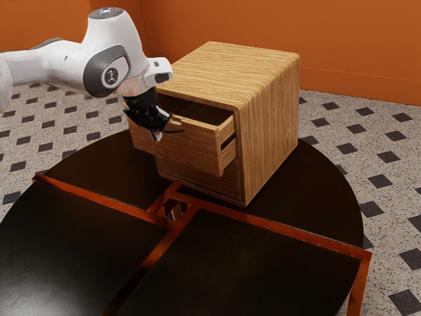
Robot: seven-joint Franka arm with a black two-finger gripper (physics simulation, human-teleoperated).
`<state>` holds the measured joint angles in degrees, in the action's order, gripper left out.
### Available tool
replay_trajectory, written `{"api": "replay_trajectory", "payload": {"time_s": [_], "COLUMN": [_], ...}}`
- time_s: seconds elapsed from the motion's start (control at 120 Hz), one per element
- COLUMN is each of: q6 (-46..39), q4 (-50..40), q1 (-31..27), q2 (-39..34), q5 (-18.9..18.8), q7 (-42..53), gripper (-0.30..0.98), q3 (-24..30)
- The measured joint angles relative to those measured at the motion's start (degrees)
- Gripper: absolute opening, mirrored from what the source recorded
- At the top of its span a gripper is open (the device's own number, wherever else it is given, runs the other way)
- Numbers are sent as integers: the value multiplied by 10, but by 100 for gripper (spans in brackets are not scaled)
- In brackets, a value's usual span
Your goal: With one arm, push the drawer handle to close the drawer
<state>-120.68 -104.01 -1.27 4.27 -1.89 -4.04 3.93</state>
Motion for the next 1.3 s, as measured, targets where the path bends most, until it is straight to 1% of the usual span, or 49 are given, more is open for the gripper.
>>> {"api": "replay_trajectory", "payload": {"time_s": [0.167, 0.35, 0.583, 0.75, 0.875, 0.9, 0.933, 1.05, 1.075, 1.108, 1.142, 1.167, 1.217, 1.3], "q6": [0, 0, 0, 1, 2, 2, 2, -1, 1, 10, 24, 42, 87, 164], "q4": [57, 116, 130, 169, 176, 167, 133, -87, -117, -133, -125, -101, -35, 94], "q1": [0, -16, -25, -30, -36, -37, -36, -33, -31, -31, -33, -36, -35, -32], "q2": [46, 97, 106, 138, 145, 137, 111, -69, -96, -119, -130, -133, -124, -83], "q5": [0, 0, -1, -2, -1, 2, 8, 32, 38, 43, 47, 50, 54, 57], "q7": [13, 31, 51, 63, 72, 73, 74, 63, 59, 55, 50, 47, 41, 31], "gripper": [-6, -6, -6, -6, -6, -5, -5, -3, -2, 1, 7, 12, 24, 38], "q3": [0, 4, 16, 22, 27, 28, 30, 33, 33, 36, 39, 45, 56, 69]}}
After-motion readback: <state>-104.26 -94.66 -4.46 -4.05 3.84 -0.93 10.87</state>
